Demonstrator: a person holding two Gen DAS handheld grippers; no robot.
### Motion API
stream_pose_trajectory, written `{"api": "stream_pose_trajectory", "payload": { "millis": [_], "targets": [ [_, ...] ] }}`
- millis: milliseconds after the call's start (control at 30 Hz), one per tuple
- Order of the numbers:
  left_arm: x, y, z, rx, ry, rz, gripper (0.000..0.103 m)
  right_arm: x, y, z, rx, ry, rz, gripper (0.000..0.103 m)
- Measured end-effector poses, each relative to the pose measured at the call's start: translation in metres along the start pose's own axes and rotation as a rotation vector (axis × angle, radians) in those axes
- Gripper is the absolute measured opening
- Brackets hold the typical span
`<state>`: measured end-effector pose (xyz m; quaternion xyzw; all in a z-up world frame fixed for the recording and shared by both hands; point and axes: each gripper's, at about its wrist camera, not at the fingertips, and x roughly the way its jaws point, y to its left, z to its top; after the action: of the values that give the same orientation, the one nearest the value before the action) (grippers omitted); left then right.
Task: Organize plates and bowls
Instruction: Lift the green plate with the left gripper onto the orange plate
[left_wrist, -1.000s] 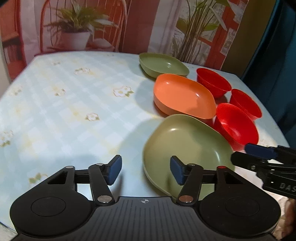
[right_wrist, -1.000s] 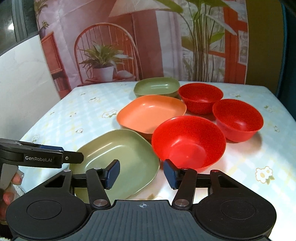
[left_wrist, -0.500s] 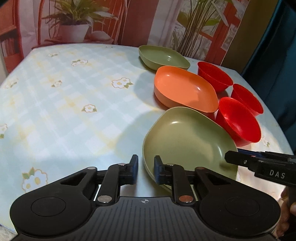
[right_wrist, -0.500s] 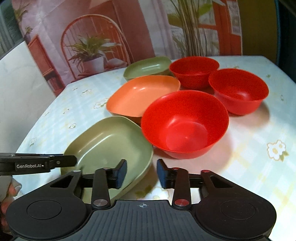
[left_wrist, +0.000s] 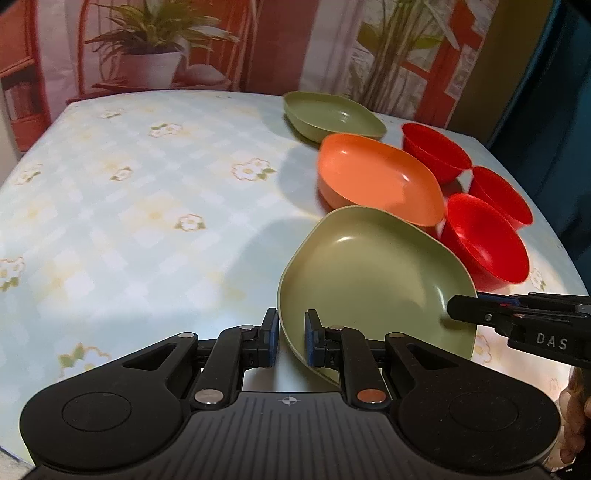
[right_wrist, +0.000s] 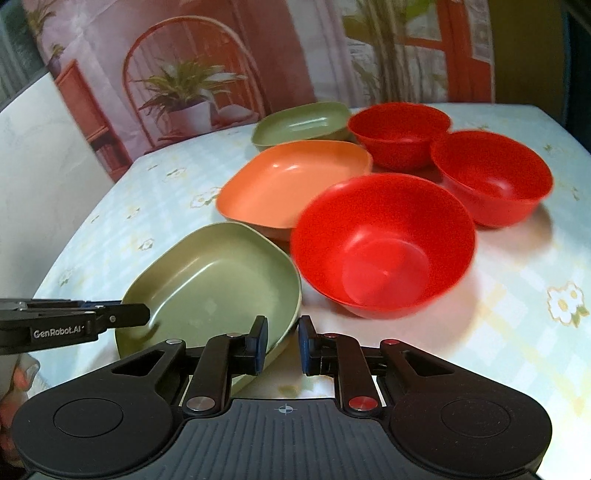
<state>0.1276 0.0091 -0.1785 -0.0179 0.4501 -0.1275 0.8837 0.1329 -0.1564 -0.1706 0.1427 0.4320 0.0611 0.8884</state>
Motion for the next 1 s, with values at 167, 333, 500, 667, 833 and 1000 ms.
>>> {"api": "stream_pose_trajectory", "payload": {
  "millis": [167, 333, 500, 667, 833, 1000],
  "targets": [
    [-0.012, 0.006, 0.007, -0.007, -0.028, 0.021, 0.016, 0.0, 0.012, 0.012, -0.038, -0.009, 0.031, 0.016],
    [-0.021, 0.011, 0.012, -0.016, -0.047, 0.027, 0.016, -0.001, 0.019, 0.025, -0.034, -0.017, 0.047, 0.016],
    [-0.028, 0.016, 0.018, -0.037, -0.062, 0.022, 0.016, -0.004, 0.022, 0.038, -0.02, -0.036, 0.067, 0.016],
    [-0.03, 0.016, 0.027, -0.048, -0.083, 0.014, 0.016, -0.005, 0.026, 0.049, -0.033, -0.054, 0.071, 0.016],
    [-0.03, 0.012, 0.039, -0.038, -0.101, -0.001, 0.016, -0.008, 0.021, 0.064, -0.026, -0.074, 0.071, 0.016],
    [-0.026, 0.004, 0.047, -0.014, -0.103, -0.033, 0.016, -0.01, 0.011, 0.074, -0.01, -0.088, 0.061, 0.016]
  ]
}}
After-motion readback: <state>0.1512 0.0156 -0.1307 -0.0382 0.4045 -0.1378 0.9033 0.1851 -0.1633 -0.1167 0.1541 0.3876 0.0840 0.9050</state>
